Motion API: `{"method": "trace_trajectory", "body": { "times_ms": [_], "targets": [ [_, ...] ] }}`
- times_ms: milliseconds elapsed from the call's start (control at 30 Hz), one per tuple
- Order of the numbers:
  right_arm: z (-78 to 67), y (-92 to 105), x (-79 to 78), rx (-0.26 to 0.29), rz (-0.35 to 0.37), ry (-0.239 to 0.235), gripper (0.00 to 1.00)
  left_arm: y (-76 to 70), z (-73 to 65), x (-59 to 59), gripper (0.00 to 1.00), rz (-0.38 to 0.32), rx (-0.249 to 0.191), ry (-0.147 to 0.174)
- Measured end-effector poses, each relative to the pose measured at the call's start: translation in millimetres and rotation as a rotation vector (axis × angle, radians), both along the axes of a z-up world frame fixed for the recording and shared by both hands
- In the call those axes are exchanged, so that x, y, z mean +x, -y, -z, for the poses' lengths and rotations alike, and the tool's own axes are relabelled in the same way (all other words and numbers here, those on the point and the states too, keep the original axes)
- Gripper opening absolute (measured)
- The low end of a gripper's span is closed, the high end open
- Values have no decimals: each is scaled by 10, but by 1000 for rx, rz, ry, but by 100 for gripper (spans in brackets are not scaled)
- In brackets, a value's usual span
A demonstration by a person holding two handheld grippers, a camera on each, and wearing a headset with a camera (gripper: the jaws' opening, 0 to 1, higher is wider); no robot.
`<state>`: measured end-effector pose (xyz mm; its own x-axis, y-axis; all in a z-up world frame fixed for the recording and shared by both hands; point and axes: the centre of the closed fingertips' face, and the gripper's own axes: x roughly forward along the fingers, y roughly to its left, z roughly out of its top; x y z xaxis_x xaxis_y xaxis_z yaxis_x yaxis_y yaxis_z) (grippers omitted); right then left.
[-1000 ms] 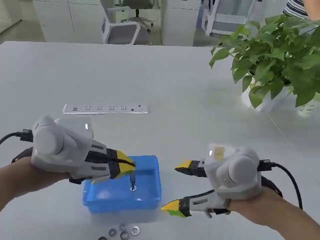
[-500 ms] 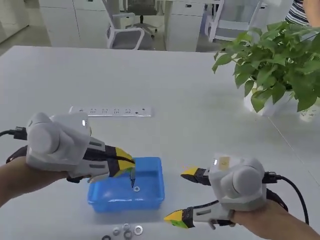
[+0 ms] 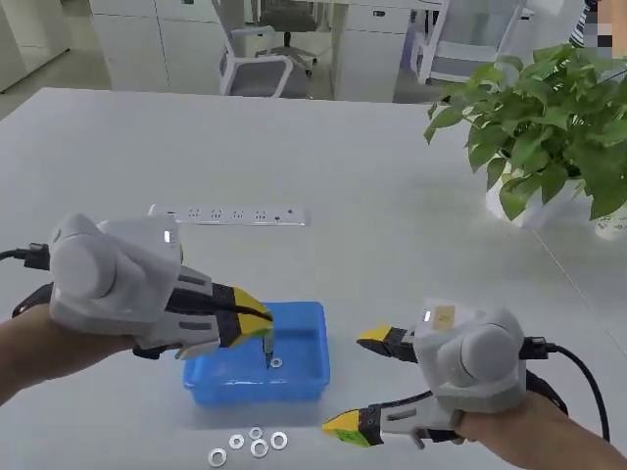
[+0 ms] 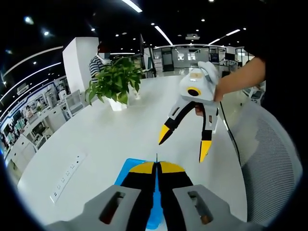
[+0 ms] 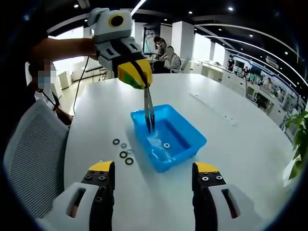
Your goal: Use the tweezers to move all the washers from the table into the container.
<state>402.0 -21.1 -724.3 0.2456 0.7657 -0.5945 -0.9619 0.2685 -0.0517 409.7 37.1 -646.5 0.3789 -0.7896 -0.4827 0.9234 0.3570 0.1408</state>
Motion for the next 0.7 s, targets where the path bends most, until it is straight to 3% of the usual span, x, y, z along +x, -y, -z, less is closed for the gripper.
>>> {"method": "trace_trajectory", "body": {
  "times_ms": [267, 700],
  "targets": [
    [4, -28, -58, 2, -30, 12, 65, 78, 31, -117, 5, 14, 3, 2],
    [2, -30, -75, -5, -36, 15, 64, 100, -53, -160, 5, 13, -14, 12]
  ]
}}
